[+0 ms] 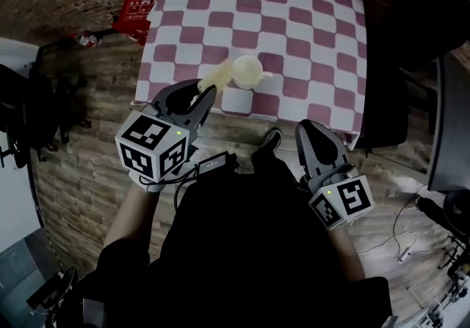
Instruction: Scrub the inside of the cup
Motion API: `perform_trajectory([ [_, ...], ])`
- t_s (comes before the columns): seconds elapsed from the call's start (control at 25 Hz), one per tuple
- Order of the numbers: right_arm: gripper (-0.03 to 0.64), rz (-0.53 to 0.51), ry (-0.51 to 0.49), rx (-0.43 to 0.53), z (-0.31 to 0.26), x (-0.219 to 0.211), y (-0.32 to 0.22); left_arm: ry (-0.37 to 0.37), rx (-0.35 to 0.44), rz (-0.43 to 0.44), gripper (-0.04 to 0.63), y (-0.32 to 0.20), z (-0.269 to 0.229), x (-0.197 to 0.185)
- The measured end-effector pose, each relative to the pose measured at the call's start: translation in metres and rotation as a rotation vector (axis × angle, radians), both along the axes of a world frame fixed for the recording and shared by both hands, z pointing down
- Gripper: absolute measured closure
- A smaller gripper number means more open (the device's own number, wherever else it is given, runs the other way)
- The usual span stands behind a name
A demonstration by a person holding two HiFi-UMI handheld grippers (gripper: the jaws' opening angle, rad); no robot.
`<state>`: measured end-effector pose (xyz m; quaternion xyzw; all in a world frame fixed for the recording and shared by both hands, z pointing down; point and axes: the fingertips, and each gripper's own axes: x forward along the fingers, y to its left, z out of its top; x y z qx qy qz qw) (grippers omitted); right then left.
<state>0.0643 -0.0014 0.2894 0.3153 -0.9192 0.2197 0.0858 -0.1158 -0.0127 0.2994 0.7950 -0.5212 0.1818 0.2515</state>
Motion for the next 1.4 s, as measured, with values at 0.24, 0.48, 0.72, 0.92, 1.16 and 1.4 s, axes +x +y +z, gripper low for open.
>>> perform_trajectory([
  [0.24, 0.574, -0.053, -0.003, -0.059, 0.011, 0.010, -0.065, -0.380, -0.298, 0.293, 0.515, -0.065, 0.065, 0.023],
  [0.48, 0.574, -0.016, -0.007, -0.131, 0.034, 0.037, -0.113, -0.572, -0.652, 0.538, 0.515, -0.089, 0.143, 0.040],
  [0.72, 0.574, 0.003, -0.005, -0.169, 0.051, 0.050, -0.137, -0.645, -0.776, 0.625, 0.515, -0.097, 0.177, 0.057],
  [0.92, 0.574, 0.027, 0.040, -0.183, 0.062, 0.035, -0.136, -0.565, -0.780, 0.633, 0.515, -0.092, 0.170, 0.052],
  [1.16, 0.574, 0.092, 0.066, -0.173, 0.063, 0.001, -0.120, -0.288, -0.660, 0.660, 0.515, -0.088, 0.132, 0.051],
  [1.4, 0.574, 0.144, 0.051, -0.165, 0.052, -0.016, -0.110, 0.025, -0.543, 0.706, 0.515, -0.071, 0.053, 0.052],
])
